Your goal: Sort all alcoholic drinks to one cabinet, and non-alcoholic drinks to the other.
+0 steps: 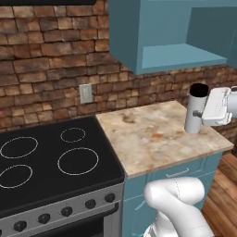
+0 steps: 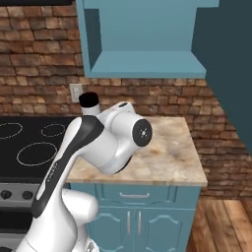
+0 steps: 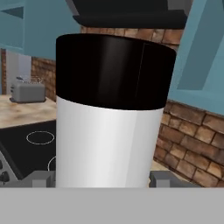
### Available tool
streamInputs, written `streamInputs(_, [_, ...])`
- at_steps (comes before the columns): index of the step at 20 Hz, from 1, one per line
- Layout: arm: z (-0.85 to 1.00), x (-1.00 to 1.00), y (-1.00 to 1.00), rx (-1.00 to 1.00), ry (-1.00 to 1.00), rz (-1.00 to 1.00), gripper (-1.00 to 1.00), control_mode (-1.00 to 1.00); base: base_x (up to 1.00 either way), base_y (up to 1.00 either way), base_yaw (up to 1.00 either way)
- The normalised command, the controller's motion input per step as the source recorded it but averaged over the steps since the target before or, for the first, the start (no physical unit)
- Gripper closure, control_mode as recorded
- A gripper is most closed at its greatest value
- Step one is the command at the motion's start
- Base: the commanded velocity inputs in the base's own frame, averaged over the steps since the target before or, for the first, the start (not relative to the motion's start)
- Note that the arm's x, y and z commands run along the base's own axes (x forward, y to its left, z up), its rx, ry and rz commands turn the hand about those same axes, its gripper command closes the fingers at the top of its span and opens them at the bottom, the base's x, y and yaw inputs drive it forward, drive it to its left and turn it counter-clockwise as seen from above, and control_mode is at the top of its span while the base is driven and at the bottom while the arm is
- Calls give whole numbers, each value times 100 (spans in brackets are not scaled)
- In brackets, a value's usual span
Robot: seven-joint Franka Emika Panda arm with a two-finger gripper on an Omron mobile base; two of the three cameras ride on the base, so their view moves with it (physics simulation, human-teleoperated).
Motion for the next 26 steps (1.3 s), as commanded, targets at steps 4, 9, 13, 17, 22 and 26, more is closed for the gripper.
streamInputs(4, [0, 0, 0, 0, 0, 0, 100, 100, 27, -34, 24])
streamInputs(9, [0, 0, 0, 0, 0, 0, 100, 100, 33, -38, 19])
streamInputs(13, [0, 0, 0, 0, 0, 0, 100, 100, 23, -29, 11])
streamInputs(17, [0, 0, 0, 0, 0, 0, 100, -100, 1, 0, 0])
streamInputs(22, [26, 0, 0, 0, 0, -10, 100, -100, 0, 0, 0])
streamInputs(26, [60, 0, 0, 2, 0, -19, 100, -100, 0, 0, 0])
